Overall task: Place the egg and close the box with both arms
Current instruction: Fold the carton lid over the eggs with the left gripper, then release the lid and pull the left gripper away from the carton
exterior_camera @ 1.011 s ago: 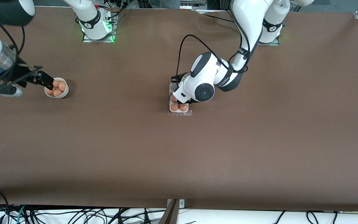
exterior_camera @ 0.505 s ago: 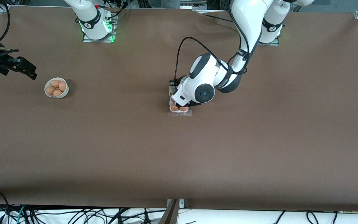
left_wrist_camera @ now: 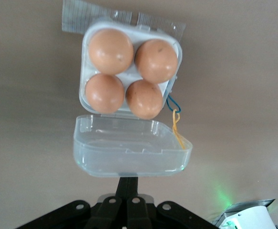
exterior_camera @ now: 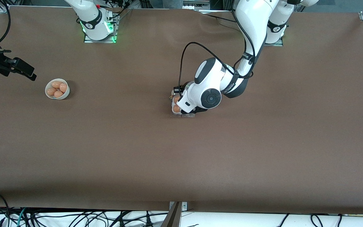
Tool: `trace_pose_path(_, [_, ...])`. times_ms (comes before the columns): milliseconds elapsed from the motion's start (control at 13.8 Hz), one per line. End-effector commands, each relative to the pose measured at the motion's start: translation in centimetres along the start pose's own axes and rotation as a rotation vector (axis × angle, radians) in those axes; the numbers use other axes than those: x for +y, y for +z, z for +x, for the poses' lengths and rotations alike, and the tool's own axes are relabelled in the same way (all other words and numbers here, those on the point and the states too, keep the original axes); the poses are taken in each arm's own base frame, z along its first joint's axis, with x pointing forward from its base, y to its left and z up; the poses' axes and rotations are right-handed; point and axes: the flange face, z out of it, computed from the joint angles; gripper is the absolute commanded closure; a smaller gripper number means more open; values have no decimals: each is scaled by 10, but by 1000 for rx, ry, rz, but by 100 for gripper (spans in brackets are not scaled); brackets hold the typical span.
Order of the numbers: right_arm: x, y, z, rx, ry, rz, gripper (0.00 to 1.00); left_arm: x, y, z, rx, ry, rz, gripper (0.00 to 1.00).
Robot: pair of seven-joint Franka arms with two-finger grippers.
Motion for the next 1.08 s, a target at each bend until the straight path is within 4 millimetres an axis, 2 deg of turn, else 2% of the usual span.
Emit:
trace_pose_path(0, [2,1,1,0,-18,13,0,2,-33,12,58,-10,-29,100])
trace_pose_path(217, [4,6,6,-4,-15,11,0,-16,-76,29,134,-44,-45,98])
trace_pose_path(361, [2,6,5,-4,-16,11,0,-29,-93,37,165,-65,-41,91])
trace_pose_path(433, [1,6,5,-3,-18,10,0,-34,-109,37,210,-57,-2,82])
trace_pose_path(505, [0,5,6,2,-19,10,0,-40,-122,32,237,-44,76,78])
trace_pose_path(650, [0,6,6,3,-19,11,0,-66,-138,34,206,-31,201,64])
trace_pose_path(722, [1,6,7,5,-18,11,0,-85,-158,40,186,-15,221,52])
trace_pose_path(866, [0,7,7,4,-18,9,0,-125,-210,47,184,29,232,31])
trace_pose_path(939, [0,6,7,5,-18,9,0,-144,-237,46,205,69,237,22])
trace_pose_path(1011, [2,7,8,4,-15,9,0,-160,-257,45,227,96,246,19])
